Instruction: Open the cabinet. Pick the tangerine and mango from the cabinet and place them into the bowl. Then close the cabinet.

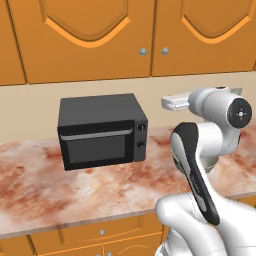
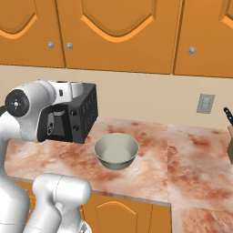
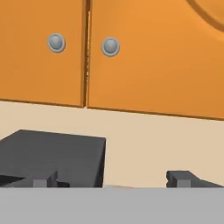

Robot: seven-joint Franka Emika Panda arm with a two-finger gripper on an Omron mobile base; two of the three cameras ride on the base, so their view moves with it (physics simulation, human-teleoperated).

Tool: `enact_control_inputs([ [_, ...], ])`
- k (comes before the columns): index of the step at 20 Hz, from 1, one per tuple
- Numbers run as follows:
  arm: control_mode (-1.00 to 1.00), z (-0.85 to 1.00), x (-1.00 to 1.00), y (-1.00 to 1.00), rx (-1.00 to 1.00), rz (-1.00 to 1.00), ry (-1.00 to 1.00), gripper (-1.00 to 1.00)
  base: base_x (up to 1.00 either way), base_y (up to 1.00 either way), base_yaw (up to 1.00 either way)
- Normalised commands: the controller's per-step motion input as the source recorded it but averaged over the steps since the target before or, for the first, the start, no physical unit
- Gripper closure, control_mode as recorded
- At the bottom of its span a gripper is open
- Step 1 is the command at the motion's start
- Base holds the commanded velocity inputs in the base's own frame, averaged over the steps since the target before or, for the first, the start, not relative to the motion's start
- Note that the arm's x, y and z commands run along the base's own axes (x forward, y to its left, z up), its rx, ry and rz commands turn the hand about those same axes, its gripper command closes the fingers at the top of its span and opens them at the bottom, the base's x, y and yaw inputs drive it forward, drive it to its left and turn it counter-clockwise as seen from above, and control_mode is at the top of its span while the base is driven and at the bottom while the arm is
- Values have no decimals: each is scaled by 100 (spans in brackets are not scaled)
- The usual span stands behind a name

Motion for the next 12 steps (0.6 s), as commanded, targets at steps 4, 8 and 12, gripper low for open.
enact_control_inputs([
  [4,-100,29,-2,0,0,0,-12,-100,0,0,0],
  [8,-100,36,-2,0,0,0,-18,-100,0,0,0],
  [12,-100,26,0,0,0,0,-10,-100,0,0,0],
])
